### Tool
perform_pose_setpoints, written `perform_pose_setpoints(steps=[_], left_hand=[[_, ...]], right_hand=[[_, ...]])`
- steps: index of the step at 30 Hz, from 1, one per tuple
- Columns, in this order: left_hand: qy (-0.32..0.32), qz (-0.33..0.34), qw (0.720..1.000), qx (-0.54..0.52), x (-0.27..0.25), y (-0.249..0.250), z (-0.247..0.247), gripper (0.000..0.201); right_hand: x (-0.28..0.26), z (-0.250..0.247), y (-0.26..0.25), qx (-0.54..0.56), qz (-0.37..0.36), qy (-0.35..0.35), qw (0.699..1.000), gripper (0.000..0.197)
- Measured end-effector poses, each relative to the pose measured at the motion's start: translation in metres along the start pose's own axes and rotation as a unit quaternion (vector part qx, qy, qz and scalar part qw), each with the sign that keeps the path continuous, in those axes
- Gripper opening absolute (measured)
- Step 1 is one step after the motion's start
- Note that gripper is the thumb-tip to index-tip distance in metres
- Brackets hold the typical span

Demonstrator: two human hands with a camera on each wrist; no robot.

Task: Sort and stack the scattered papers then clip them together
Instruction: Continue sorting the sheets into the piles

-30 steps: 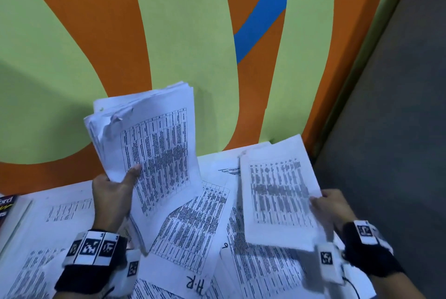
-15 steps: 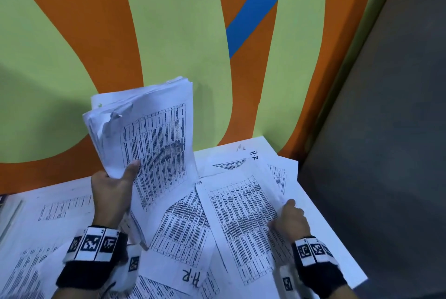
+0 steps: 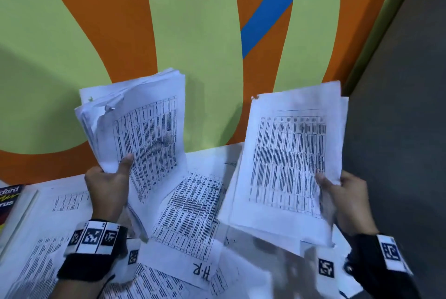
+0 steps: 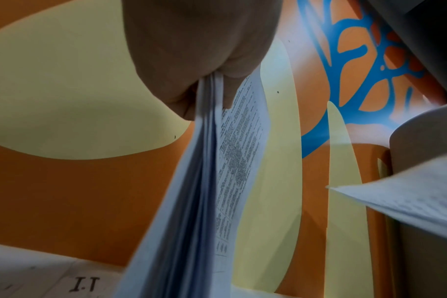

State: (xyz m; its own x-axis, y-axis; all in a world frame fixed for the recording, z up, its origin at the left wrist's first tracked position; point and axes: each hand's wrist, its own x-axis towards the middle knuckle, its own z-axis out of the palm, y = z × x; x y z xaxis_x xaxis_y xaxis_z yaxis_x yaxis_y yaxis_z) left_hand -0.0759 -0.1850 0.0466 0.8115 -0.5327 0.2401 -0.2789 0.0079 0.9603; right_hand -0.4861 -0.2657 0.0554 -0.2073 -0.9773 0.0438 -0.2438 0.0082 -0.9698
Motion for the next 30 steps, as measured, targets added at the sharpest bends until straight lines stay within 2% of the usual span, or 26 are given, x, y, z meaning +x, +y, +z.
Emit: perform_pose_setpoints(steps=[3,5,8,11,14,17,21,25,30], left_hand=[[0.018,0.001,1.0,0.016,0.001,0.003,-0.008,0.031],[0.03,0.006,0.999,0.028,0.001,0.005,-0.017,0.029],[0.045,0.02,0.998,0.039,0.002,0.006,-0.028,0.031],[0.071,0.025,0.996,0.046,0.008,0.004,-0.044,0.027],[0.085,0.021,0.995,0.046,0.014,-0.004,-0.06,0.034],[0.094,0.016,0.995,0.041,0.017,-0.01,-0.07,0.036],[0.095,0.012,0.995,0.029,0.021,-0.02,-0.078,0.035],[0.083,0.01,0.996,0.033,0.024,-0.024,-0.082,0.032],[0.066,0.015,0.997,0.03,0.024,-0.022,-0.081,0.041]], right_hand=[[-0.014,0.039,0.015,0.047,0.082,-0.028,0.995,0.025],[-0.028,0.074,0.03,0.024,0.118,-0.063,0.991,0.034],[-0.04,0.123,0.051,-0.039,0.151,-0.099,0.983,0.023],[-0.04,0.173,0.067,-0.15,0.131,-0.13,0.971,0.015],[-0.039,0.21,0.065,-0.313,0.146,-0.15,0.926,0.029],[-0.042,0.226,0.056,-0.404,0.179,-0.146,0.885,0.047],[-0.039,0.238,0.059,-0.416,0.179,-0.165,0.876,0.046],[-0.045,0.246,0.055,-0.426,0.176,-0.121,0.879,0.046],[-0.051,0.253,0.04,-0.417,0.211,-0.137,0.873,0.091]])
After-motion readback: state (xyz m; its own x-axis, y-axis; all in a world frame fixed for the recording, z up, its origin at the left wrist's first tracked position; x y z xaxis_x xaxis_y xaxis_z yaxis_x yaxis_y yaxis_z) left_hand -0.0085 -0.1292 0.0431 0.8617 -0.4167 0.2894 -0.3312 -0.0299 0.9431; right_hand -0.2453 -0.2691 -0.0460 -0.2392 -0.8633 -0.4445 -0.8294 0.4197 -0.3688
